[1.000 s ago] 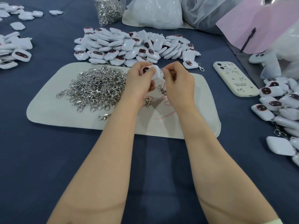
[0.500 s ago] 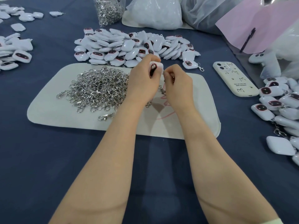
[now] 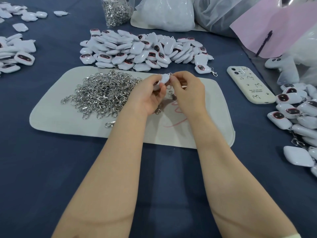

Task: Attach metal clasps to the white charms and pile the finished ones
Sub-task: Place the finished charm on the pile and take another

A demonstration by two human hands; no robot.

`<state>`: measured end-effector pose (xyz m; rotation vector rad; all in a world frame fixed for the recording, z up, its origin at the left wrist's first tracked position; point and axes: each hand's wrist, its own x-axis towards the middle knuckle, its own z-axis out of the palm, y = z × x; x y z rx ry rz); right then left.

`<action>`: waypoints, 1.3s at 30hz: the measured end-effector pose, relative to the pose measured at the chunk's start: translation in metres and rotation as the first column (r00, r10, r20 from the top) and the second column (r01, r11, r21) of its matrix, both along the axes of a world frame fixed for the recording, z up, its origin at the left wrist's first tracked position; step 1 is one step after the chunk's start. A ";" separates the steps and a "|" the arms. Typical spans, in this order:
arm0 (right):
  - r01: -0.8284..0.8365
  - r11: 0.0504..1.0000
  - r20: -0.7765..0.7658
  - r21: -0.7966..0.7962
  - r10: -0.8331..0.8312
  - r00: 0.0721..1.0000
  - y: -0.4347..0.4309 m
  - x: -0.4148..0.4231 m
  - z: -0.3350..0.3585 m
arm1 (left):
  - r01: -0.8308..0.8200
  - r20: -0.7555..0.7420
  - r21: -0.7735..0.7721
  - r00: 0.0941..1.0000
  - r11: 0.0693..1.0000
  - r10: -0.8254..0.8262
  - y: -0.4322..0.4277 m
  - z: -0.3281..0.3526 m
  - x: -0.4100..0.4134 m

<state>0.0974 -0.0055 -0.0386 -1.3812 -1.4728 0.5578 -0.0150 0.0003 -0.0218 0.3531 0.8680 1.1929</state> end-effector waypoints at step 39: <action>-0.039 0.997 -0.091 -0.072 0.032 0.995 0.000 0.007 0.008 | 0.012 -0.580 0.396 0.778 0.918 0.240 -0.002 -0.002 0.008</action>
